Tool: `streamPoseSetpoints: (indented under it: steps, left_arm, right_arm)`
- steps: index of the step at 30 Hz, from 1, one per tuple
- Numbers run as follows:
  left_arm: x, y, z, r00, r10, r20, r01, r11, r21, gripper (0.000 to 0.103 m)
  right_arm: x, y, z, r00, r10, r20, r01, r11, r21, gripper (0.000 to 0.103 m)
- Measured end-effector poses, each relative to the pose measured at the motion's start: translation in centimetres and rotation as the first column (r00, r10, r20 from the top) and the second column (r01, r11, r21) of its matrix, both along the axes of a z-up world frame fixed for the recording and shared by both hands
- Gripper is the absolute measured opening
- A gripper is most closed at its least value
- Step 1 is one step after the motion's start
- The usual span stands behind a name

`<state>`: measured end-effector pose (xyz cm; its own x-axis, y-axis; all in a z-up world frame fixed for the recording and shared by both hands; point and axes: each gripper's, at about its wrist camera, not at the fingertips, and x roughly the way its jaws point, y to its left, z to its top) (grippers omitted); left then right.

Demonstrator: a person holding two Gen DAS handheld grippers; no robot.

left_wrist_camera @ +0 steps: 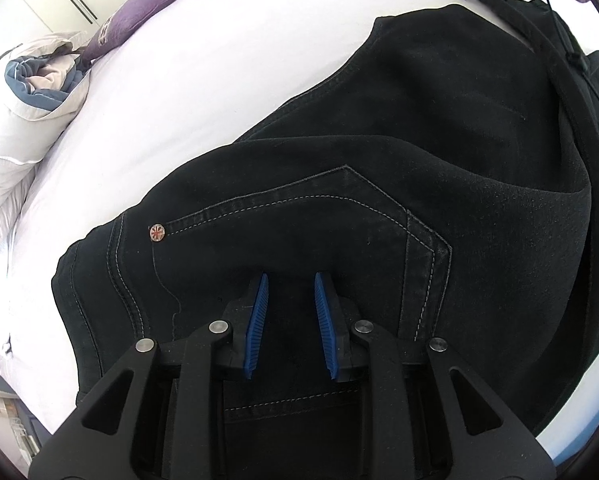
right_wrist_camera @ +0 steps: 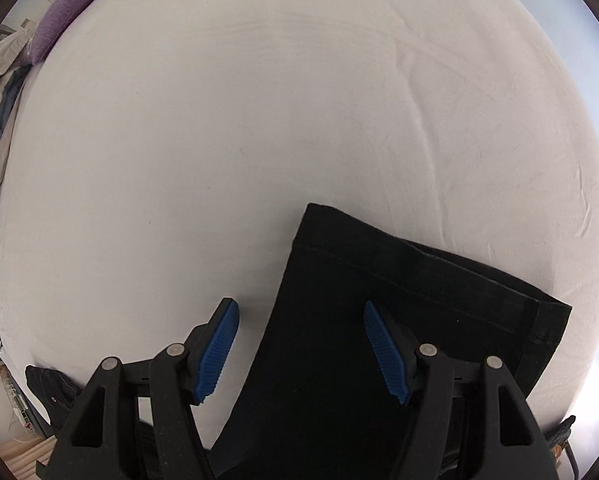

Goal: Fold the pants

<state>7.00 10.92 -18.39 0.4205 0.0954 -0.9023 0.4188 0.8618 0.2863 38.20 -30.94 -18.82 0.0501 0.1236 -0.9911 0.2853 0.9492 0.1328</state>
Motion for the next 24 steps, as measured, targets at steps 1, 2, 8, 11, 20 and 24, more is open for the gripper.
streamPoseSetpoints:
  steps: [1,2,8,11,20,24]
  left_arm:
    - [0.1,1.1,0.0,1.0,-0.002,0.003,0.002,1.0,0.002,0.022]
    - [0.0,1.0,0.0,1.0,-0.005,0.006,0.005,1.0,0.007,0.022]
    - [-0.6,0.4,-0.1,1.0,-0.001,0.017,0.0,1.0,0.014,0.022]
    - [-0.5,0.2,-0.2,1.0,0.005,0.016,-0.005,1.0,0.015,0.022]
    - [0.2,1.0,0.3,0.998,0.064,-0.008,-0.064,0.997,-0.038,0.022]
    - [0.4,1.2,0.5,0.996,0.088,-0.015,-0.088,0.995,-0.051,0.022]
  right_arm:
    - [0.0,0.0,0.0,1.0,-0.001,0.008,0.001,1.0,-0.007,0.067]
    - [0.0,-0.1,0.1,1.0,-0.002,0.026,0.002,1.0,-0.011,0.059]
    - [-1.3,-2.2,1.7,0.994,-0.008,0.11,0.003,0.999,0.052,0.005]
    - [-3.7,-4.3,3.8,0.978,-0.034,0.206,0.011,0.994,0.11,0.004]
    - [-18.9,-9.1,16.8,0.779,-0.128,0.614,0.021,0.984,0.178,0.004]
    - [-29.1,-11.9,18.4,0.644,-0.238,0.727,0.08,0.966,0.245,0.004]
